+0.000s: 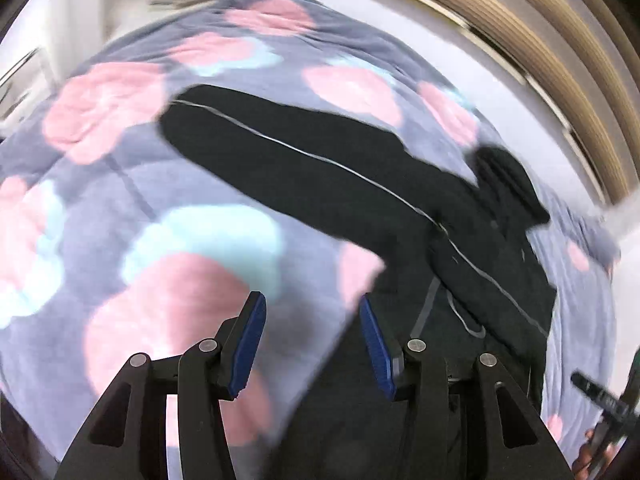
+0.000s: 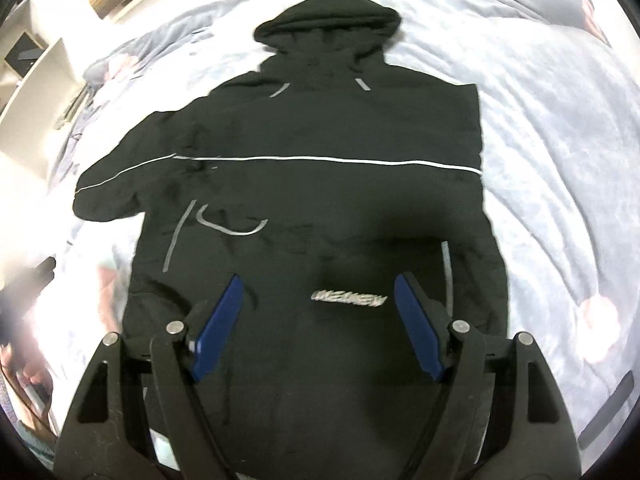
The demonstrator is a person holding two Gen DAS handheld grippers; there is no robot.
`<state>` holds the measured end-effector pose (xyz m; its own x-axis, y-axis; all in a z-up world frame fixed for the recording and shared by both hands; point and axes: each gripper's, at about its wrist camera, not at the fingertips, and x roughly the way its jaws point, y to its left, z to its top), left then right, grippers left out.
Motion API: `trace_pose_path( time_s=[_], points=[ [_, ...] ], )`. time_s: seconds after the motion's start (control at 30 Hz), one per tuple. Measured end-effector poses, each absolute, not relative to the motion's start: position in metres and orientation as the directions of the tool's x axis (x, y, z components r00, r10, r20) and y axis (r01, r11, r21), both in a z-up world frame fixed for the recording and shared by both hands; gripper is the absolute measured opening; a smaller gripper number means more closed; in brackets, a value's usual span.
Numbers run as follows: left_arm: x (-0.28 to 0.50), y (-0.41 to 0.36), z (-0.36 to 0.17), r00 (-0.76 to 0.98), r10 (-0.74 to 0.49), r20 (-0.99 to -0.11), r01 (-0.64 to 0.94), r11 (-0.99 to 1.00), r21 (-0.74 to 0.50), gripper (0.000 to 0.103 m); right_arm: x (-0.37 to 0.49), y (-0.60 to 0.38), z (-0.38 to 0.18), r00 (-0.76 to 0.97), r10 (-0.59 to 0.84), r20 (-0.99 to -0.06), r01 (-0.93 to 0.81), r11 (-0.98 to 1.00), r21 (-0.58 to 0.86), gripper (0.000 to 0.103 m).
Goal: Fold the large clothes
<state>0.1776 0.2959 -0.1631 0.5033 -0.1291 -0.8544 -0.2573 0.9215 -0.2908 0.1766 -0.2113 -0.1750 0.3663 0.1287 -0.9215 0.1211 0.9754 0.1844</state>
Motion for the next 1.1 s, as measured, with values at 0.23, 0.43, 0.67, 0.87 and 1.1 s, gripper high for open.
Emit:
trace_pose_path(
  time_s=[0.23,0.43,0.67,0.87,1.1],
  points=[
    [0.199,0.409,-0.164,0.556,-0.058,-0.829,-0.416,0.844,-0.338,0.051,0.172,-0.165,-0.192,0.324,0.144,-0.935,0.115,0.975,0.190,0.076],
    [0.261,0.477,-0.202,0.590,-0.104,-0.800,-0.495,0.736,-0.461,0.054,0.191,-0.138,-0.207,0.271,0.108,-0.957,0.100,0.985,0.139,0.076],
    [0.326,0.524,-0.266,0.614,-0.178,-0.769,-0.534,0.624,-0.571,0.054,0.215,-0.118,-0.225,0.201,0.049,-0.978,0.053,0.997,0.061,0.076],
    [0.365,0.547,-0.320,0.598,-0.248,-0.762,-0.567,0.541,-0.622,0.054,0.237,-0.100,-0.258,0.107,0.068,-0.992,0.037,0.997,0.073,0.076],
    [0.381,0.545,-0.344,0.645,-0.253,-0.721,-0.542,0.514,-0.665,0.061,0.257,-0.073,-0.276,0.078,0.031,-0.996,-0.076,0.997,0.025,0.076]
  ],
)
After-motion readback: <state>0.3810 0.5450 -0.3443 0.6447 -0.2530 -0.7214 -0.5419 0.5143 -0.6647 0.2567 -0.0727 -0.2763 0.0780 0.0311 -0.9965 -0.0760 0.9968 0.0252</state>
